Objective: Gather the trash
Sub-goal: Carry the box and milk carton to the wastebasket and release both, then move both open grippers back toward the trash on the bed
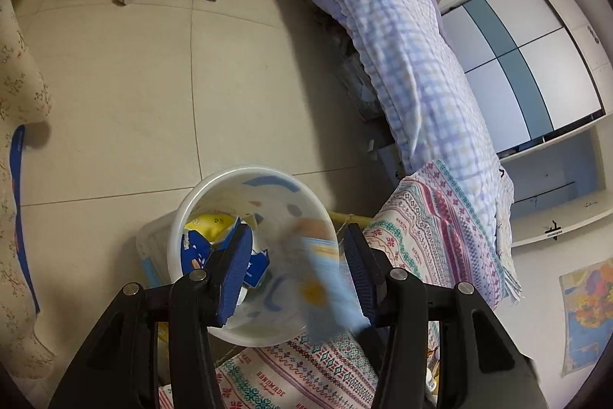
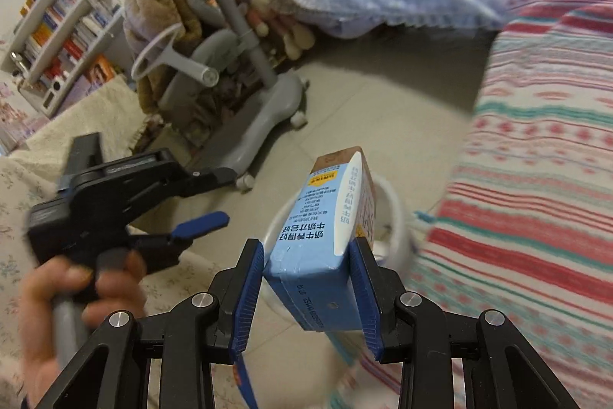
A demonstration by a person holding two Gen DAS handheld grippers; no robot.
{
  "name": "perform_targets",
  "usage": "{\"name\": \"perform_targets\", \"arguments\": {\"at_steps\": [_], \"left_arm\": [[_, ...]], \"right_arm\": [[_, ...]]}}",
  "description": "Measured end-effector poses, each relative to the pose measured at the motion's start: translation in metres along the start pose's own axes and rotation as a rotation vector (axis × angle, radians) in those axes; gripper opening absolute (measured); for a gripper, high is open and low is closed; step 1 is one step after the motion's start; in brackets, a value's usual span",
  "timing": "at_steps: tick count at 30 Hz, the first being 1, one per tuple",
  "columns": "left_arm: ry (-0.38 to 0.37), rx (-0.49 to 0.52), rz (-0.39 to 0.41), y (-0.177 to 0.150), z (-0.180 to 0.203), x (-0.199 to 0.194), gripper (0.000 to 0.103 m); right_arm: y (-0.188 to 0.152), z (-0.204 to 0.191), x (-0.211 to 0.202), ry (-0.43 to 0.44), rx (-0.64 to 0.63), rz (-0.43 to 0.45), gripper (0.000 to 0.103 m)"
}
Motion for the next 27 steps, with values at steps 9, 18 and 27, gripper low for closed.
{"name": "perform_targets", "arguments": {"at_steps": [9, 18, 27], "left_arm": [[-0.018, 0.065, -0.026, -0.008, 0.024, 0.011, 0.052], [-0.036, 0.216, -0.079, -0.037, 0.081, 0.027, 0.052], [-0.058, 0.498, -0.217, -0.122, 0.177, 0.072, 0.056]], "right_arm": [[-0.006, 0.012, 0.064, -0.140, -0.022, -0.118, 0.055], [-0.024, 0.051, -0.007, -0.205, -0.018, -0.103, 0.055], [-0.021, 0.114, -0.140, -0.336, 0.033, -0.036, 0.058]]}}
Point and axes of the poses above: each gripper's, at about its wrist camera, not at the fingertips, and x roughly the way its jaws point, z to its right, y to its top, the point moved 4 cm from there along x, roughly the way its jaws point, and after that the axes turned 6 degrees about -z, right-handed, at the moved point
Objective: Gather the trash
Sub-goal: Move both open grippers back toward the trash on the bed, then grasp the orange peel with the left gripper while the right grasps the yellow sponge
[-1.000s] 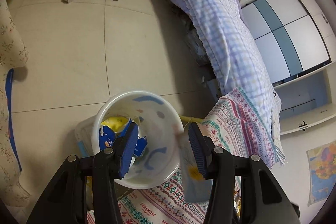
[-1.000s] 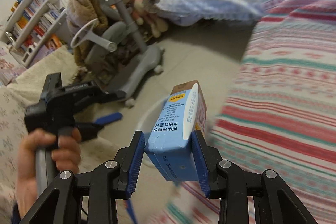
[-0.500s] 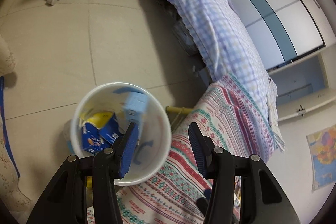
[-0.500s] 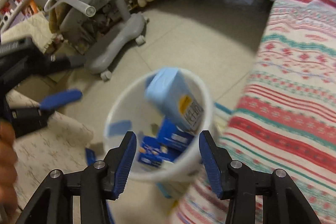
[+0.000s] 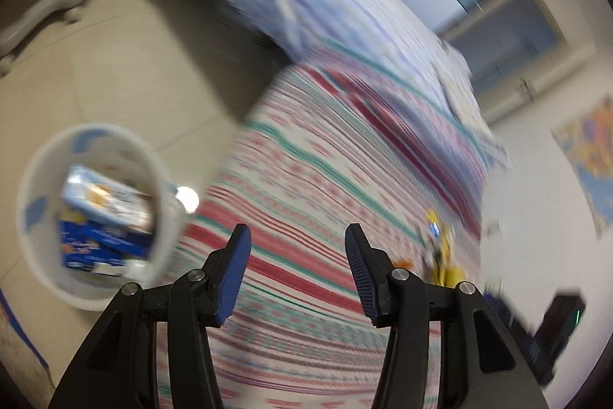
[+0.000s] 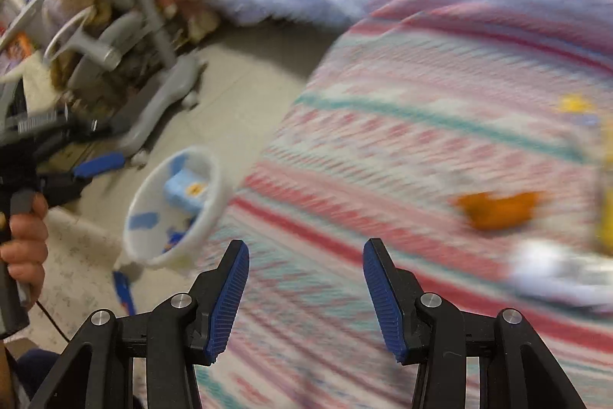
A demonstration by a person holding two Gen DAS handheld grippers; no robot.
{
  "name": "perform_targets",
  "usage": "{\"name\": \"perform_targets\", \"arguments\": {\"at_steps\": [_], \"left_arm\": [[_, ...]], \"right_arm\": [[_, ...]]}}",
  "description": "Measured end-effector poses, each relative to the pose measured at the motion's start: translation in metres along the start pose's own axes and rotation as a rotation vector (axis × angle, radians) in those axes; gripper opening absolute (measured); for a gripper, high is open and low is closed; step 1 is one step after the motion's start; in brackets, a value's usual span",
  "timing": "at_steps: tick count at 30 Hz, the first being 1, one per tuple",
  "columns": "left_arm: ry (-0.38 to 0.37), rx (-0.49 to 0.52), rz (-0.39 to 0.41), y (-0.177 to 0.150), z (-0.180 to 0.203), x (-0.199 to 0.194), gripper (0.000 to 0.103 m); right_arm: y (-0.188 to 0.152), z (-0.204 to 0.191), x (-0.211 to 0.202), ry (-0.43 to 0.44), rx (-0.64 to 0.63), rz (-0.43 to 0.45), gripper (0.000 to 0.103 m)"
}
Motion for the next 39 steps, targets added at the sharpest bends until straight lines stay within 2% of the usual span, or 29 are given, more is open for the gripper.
{"name": "perform_targets", "arguments": {"at_steps": [3, 5, 8, 12, 15, 20, 22, 23, 24, 30, 39], "left_arm": [[0.009, 0.101, -0.055, -0.013, 0.043, 0.028, 0.059], [0.006, 0.152, -0.096, -0.023, 0.069, 0.047, 0.059], [0.002, 0.196, -0.149, -0.034, 0.096, 0.075, 0.060], [0.051, 0.240, -0.217, -0.053, 0.124, 0.120, 0.060], [0.096, 0.253, -0.241, -0.059, 0.132, 0.148, 0.060], [0.180, 0.232, -0.207, -0.055, 0.129, 0.171, 0.059], [0.165, 0.222, -0.183, -0.050, 0.128, 0.173, 0.045], [0.162, 0.226, -0.183, -0.049, 0.128, 0.174, 0.026], [0.153, 0.236, -0.190, -0.049, 0.129, 0.176, 0.013], [0.129, 0.244, -0.177, -0.046, 0.134, 0.167, 0.004], [0.063, 0.196, -0.148, -0.040, 0.119, 0.131, 0.002]], "right_arm": [[0.010, 0.043, -0.038, -0.041, 0.081, 0.072, 0.067], [0.015, 0.085, -0.062, -0.064, 0.173, 0.125, 0.067], [0.014, 0.138, -0.080, -0.103, 0.316, 0.160, 0.067], [0.001, 0.203, -0.086, -0.152, 0.506, 0.132, 0.067], [-0.008, 0.231, -0.089, -0.154, 0.608, 0.115, 0.067], [-0.016, 0.241, -0.096, -0.140, 0.665, 0.109, 0.067], [-0.017, 0.241, -0.099, -0.160, 0.651, 0.107, 0.067], [-0.017, 0.241, -0.101, -0.171, 0.640, 0.102, 0.067], [-0.018, 0.242, -0.102, -0.178, 0.636, 0.100, 0.067], [-0.027, 0.262, -0.118, -0.175, 0.730, 0.157, 0.067], [-0.032, 0.282, -0.104, -0.228, 0.757, 0.086, 0.068]]}}
Point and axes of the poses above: each gripper's, at about its wrist camera, not at the fingertips, and x roughly the way its jaws point, z to its right, y to its top, the point moved 4 cm from there along x, roughly the way its jaws point, and after that the axes turned 6 degrees about -z, right-handed, at the moved point
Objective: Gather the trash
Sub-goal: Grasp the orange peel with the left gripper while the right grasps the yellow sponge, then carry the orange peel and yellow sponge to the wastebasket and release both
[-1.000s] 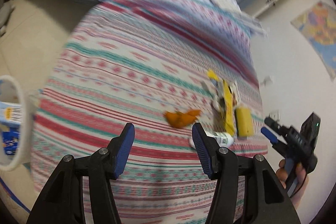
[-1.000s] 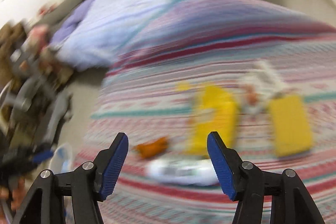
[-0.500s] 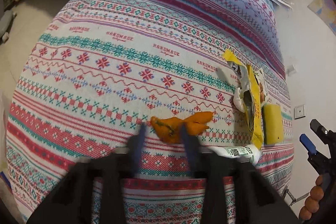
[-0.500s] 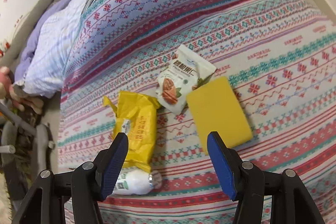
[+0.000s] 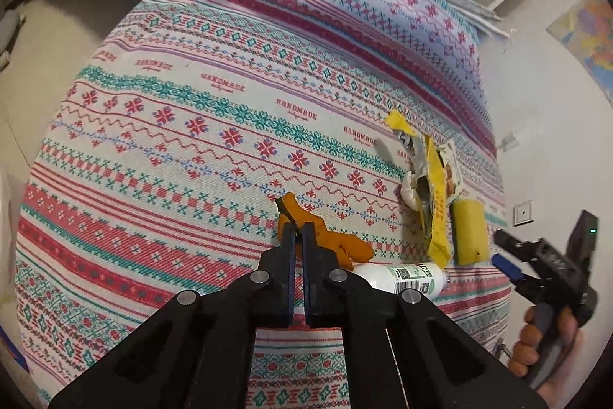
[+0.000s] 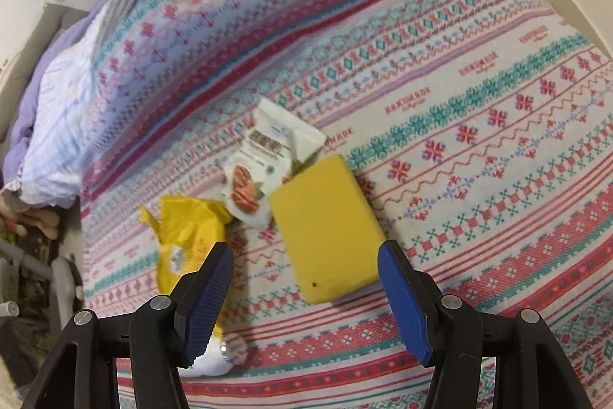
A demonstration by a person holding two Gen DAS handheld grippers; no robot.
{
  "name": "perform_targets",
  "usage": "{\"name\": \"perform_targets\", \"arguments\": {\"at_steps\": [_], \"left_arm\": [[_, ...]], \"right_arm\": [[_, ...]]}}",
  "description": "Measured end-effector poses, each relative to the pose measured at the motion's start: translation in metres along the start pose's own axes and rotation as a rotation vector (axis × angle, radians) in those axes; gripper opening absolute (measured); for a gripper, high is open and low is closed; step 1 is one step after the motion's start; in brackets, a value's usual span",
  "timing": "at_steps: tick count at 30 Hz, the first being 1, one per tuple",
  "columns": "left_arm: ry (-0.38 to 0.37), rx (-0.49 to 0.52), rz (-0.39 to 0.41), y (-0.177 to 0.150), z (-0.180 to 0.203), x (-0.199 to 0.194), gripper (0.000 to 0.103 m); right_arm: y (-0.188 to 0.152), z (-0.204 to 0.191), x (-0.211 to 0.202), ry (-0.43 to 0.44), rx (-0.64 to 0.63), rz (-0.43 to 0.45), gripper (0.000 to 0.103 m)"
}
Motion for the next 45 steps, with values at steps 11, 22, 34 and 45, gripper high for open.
{"name": "perform_targets", "arguments": {"at_steps": [11, 22, 34, 45], "left_arm": [[-0.013, -0.054, 0.082, 0.008, -0.032, -0.046, 0.002], [-0.039, -0.111, 0.123, 0.011, -0.063, -0.072, 0.002], [-0.045, -0.162, 0.159, 0.011, -0.093, -0.092, 0.002], [-0.004, -0.265, 0.210, 0.002, -0.159, -0.130, 0.002]], "right_arm": [[-0.004, -0.006, 0.035, -0.140, -0.106, -0.051, 0.073], [-0.010, -0.012, 0.055, -0.292, -0.213, -0.039, 0.047], [-0.038, -0.051, 0.004, -0.050, -0.245, 0.073, 0.035], [-0.068, -0.111, -0.007, 0.100, -0.388, 0.113, 0.035]]}}
Point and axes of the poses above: each gripper's, at about its wrist camera, not at the fingertips, and x roughly the way its jaws point, z to its right, y to its top, the point moved 4 cm from there along x, roughly the way its jaws point, and after that the axes turned 6 degrees about -z, right-handed, at the moved point
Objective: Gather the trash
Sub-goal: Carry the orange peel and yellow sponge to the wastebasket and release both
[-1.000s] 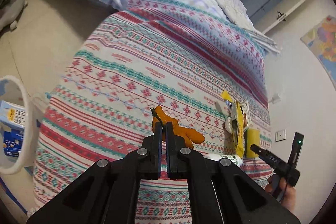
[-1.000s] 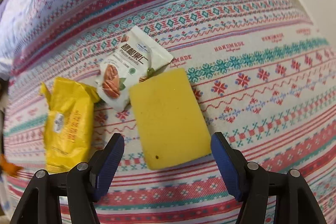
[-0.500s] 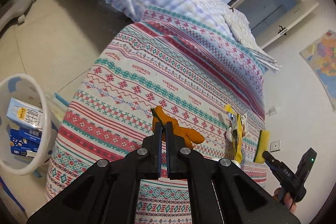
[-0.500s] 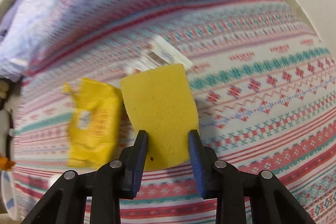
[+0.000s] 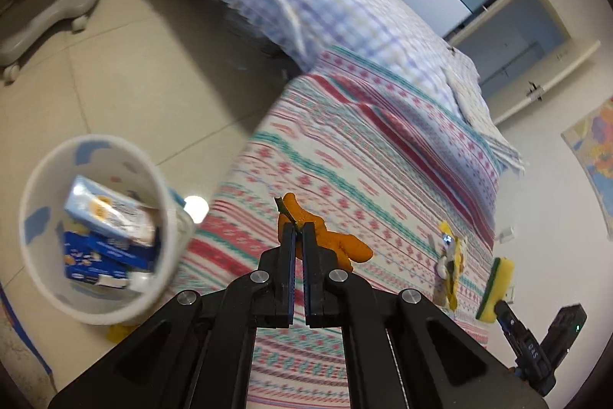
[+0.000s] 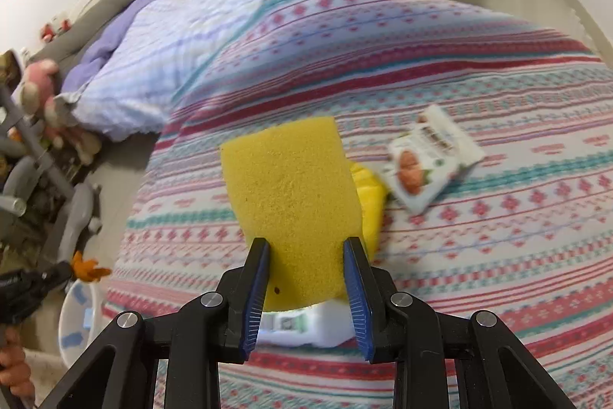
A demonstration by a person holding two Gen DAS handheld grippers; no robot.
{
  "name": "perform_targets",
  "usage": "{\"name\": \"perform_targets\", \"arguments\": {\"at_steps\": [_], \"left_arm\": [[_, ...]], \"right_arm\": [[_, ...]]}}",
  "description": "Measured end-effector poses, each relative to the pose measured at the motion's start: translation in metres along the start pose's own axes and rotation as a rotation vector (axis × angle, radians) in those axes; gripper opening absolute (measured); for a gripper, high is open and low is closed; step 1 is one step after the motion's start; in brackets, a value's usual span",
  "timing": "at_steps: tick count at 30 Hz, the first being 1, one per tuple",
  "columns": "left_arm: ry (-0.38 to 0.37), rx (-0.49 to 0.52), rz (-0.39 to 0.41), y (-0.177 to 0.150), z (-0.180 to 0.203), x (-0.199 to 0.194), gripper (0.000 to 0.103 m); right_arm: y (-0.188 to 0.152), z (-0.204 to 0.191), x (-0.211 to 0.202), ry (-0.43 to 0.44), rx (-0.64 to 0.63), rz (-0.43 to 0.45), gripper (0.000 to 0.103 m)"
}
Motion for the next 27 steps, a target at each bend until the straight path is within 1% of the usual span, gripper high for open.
{"name": "perform_targets", "arguments": {"at_steps": [3, 4, 5, 6, 8, 10, 12, 15, 18, 20, 21, 22, 23, 24, 25, 26, 27], "left_arm": [[0.037, -0.047, 0.015, 0.004, -0.029, -0.012, 0.002], [0.039, -0.080, 0.018, 0.005, -0.043, -0.018, 0.002], [0.030, -0.114, 0.023, 0.005, -0.055, -0.023, 0.002], [0.009, -0.169, 0.033, 0.007, -0.074, -0.032, 0.002], [-0.005, -0.245, 0.052, 0.007, -0.102, -0.043, 0.002], [0.012, -0.326, 0.078, 0.008, -0.133, -0.056, 0.002], [0.036, -0.364, 0.086, 0.007, -0.151, -0.061, 0.002], [0.071, -0.353, 0.067, 0.002, -0.159, -0.061, 0.002], [0.101, -0.330, 0.025, -0.003, -0.161, -0.053, 0.002], [0.111, -0.311, -0.029, -0.005, -0.161, -0.044, 0.003], [0.099, -0.315, -0.071, -0.007, -0.161, -0.037, 0.004], [0.084, -0.328, -0.097, -0.009, -0.165, -0.035, 0.005], [0.074, -0.345, -0.121, -0.011, -0.167, -0.031, 0.009], [0.068, -0.369, -0.134, -0.013, -0.170, -0.030, 0.019], [0.063, -0.397, -0.129, -0.013, -0.175, -0.032, 0.026], [0.055, -0.415, -0.113, -0.013, -0.178, -0.035, 0.038], [0.045, -0.431, -0.086, -0.011, -0.180, -0.040, 0.041]], "right_arm": [[-0.004, -0.015, 0.002, 0.022, -0.037, 0.000, 0.035], [-0.005, -0.020, 0.003, 0.034, -0.050, 0.001, 0.035], [-0.006, -0.023, 0.004, 0.043, -0.061, 0.002, 0.035], [-0.007, -0.028, 0.004, 0.050, -0.075, 0.004, 0.035], [-0.012, -0.036, 0.005, 0.063, -0.102, 0.001, 0.035], [-0.016, -0.040, 0.007, 0.070, -0.115, -0.006, 0.035], [-0.019, -0.044, 0.010, 0.080, -0.124, -0.014, 0.035], [-0.025, -0.054, 0.015, 0.095, -0.140, -0.030, 0.035], [-0.031, -0.066, 0.019, 0.117, -0.156, -0.043, 0.035], [-0.035, -0.072, 0.022, 0.136, -0.162, -0.053, 0.035], [-0.037, -0.077, 0.025, 0.146, -0.169, -0.060, 0.035], [-0.041, -0.083, 0.027, 0.153, -0.177, -0.068, 0.035], [-0.045, -0.089, 0.030, 0.161, -0.186, -0.076, 0.035], [-0.047, -0.093, 0.032, 0.167, -0.193, -0.083, 0.035], [-0.051, -0.100, 0.036, 0.174, -0.201, -0.091, 0.035], [-0.055, -0.107, 0.039, 0.182, -0.211, -0.099, 0.035], [-0.058, -0.112, 0.041, 0.188, -0.218, -0.105, 0.035]]}}
Point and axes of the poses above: each gripper's, at about its wrist camera, not at the fingertips, and x roughly the way its jaws point, z to its right, y to its top, the point moved 4 cm from there along x, roughly the way its jaws point, and after that the axes turned 6 degrees about -z, right-handed, at the moved point
